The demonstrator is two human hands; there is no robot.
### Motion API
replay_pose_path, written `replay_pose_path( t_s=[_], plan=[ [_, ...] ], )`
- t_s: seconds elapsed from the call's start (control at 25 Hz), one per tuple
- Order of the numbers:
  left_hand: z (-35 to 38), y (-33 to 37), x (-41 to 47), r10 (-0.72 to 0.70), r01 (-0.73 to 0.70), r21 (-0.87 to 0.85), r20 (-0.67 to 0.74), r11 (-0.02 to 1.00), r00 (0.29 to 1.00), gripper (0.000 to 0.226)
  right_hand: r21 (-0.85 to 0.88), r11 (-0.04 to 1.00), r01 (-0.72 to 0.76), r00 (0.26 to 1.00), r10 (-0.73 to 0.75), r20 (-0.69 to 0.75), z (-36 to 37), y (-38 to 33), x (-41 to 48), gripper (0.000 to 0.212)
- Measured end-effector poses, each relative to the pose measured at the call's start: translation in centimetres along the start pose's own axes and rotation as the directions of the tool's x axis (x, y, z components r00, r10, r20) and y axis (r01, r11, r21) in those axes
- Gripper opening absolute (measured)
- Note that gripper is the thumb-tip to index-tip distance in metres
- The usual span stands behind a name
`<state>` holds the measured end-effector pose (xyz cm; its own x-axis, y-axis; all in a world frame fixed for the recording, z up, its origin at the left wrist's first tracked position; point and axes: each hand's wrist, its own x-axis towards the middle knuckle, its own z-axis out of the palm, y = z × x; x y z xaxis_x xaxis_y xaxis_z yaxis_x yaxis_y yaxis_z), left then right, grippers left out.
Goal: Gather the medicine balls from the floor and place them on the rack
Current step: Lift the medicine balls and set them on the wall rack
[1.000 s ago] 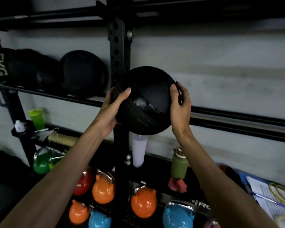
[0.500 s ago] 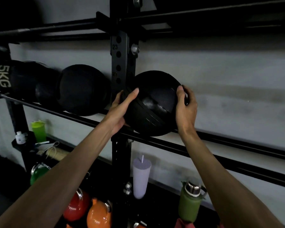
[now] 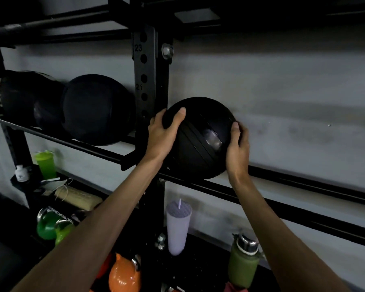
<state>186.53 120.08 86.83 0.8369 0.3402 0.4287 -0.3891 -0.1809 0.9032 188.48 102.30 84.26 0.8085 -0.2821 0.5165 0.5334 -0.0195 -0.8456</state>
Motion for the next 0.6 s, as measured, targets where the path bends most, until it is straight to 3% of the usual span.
replay_pose_path(
  t_s=[0.12, 0.48, 0.6],
  plan=[
    [1.6, -0.3, 1.4, 0.073, -0.073, 0.024, -0.002, 0.997, 0.997, 0.079, -0.048, 0.998, -0.032, 0.999, 0.034, 0.036, -0.8, 1.5, 0.4, 0.057],
    [2.1, -0.1, 1.0, 0.045, -0.042, 0.11, -0.025, 0.993, 0.999, 0.075, -0.177, 0.981, -0.085, 0.99, 0.104, 0.096, -1.7, 0.2, -0.1, 0.06],
    [1.7, -0.8, -2.5, 0.157, -0.131, 0.237, -0.095, 0.963, 0.983, 0.062, -0.34, 0.94, 0.022, 0.995, 0.013, 0.099, -3.6, -1.1, -3.1, 0.047]
  ],
)
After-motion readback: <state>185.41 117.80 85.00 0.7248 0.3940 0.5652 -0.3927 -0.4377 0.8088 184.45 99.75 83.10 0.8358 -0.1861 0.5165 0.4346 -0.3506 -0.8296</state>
